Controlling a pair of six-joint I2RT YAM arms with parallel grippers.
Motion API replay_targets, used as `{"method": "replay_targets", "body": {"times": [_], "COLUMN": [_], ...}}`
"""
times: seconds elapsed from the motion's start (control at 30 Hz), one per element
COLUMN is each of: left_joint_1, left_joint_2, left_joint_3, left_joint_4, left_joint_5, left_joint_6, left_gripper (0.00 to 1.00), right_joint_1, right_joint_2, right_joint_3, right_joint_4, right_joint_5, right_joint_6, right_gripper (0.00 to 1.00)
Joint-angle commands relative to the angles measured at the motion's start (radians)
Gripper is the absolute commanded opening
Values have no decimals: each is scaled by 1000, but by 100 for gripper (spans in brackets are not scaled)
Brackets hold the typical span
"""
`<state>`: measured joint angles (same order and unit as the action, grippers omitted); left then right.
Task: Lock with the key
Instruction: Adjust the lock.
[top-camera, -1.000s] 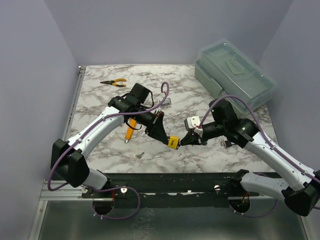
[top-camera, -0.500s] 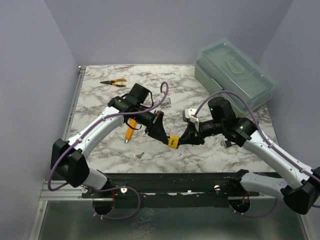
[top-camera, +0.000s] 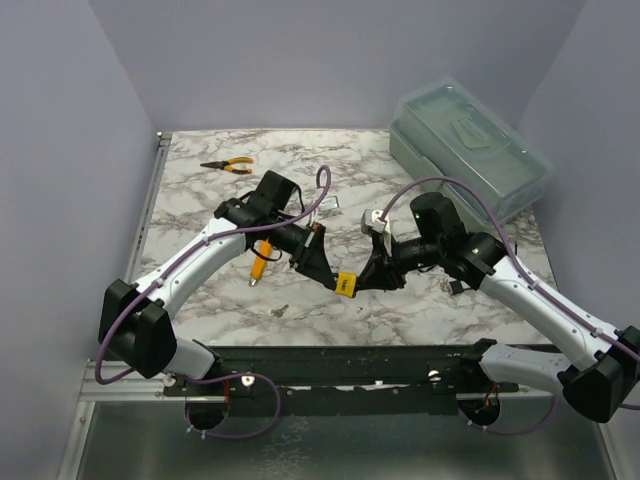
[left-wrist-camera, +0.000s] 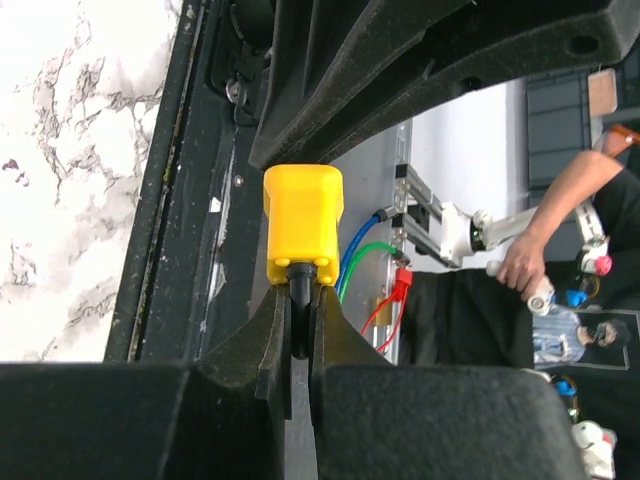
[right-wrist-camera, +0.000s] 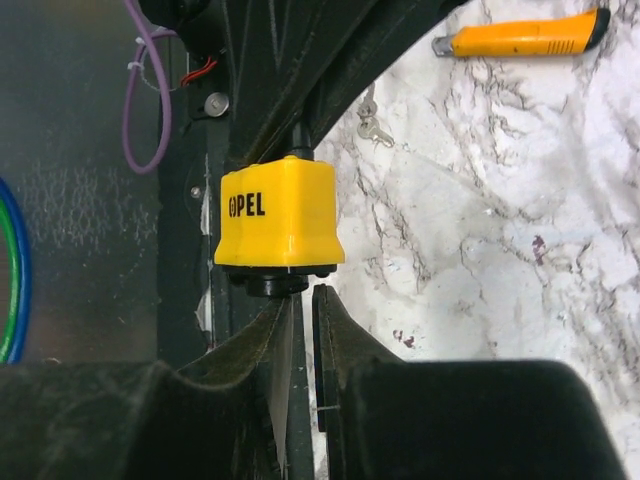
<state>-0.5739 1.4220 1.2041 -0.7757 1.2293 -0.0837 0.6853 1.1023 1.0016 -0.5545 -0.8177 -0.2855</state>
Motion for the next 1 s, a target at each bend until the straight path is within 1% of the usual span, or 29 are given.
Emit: {"method": "replay_targets", "body": {"times": [0.0, 0.13, 0.2, 0.23, 0.27, 0.33, 0.4, 0.5, 0.53, 0.63, 0.7, 0.73, 0.8, 0.9, 0.97], "left_joint_1": [-20, -15, -9, -3, 2, 6, 5, 6, 8, 44, 106, 139, 190, 241, 270], "left_joint_2": [-22, -40, -52, -59, -68, -97, -118, -119, -119, -132, -136, -135, -121, -83, -62], "left_joint_3": [-40, -89, -113, -129, -146, -184, -214, -225, -221, -180, -157, -141, -91, -3, 47], "left_joint_4": [208, 285, 322, 354, 383, 472, 531, 537, 523, 348, 225, 153, 2, -231, -348], "left_joint_5": [-58, -110, -129, -130, -133, -134, -122, -89, -78, -125, -153, -168, -260, -346, -408], "left_joint_6": [-176, -285, -331, -360, -387, -442, -471, -450, -425, -285, -186, -125, 9, 302, 450], "left_gripper": [0, 0, 0, 0, 0, 0, 0, 0, 0, 0, 0, 0, 0, 0, 0], "right_joint_1": [11, 11, 11, 11, 11, 11, 11, 11, 11, 6, -23, -43, -52, -53, -55], "right_joint_2": [37, 62, 63, 61, 57, 40, 28, 15, 13, 7, -17, -30, -54, -79, -88], "right_joint_3": [46, 58, 48, 45, 37, 21, 6, -17, -21, -13, -26, -34, -50, -68, -76], "right_joint_4": [230, 256, 296, 356, 341, 378, 413, 434, 427, 345, 308, 296, 260, 226, 222], "right_joint_5": [5, 37, 43, 39, 34, 28, 1, -39, -41, 16, 7, 2, 8, 22, 34], "right_joint_6": [123, 200, 250, 267, 281, 317, 321, 281, 256, 171, 146, 143, 130, 120, 120], "right_gripper": [18, 16, 17, 17, 18, 19, 20, 24, 25, 29, 34, 38, 43, 50, 55]}}
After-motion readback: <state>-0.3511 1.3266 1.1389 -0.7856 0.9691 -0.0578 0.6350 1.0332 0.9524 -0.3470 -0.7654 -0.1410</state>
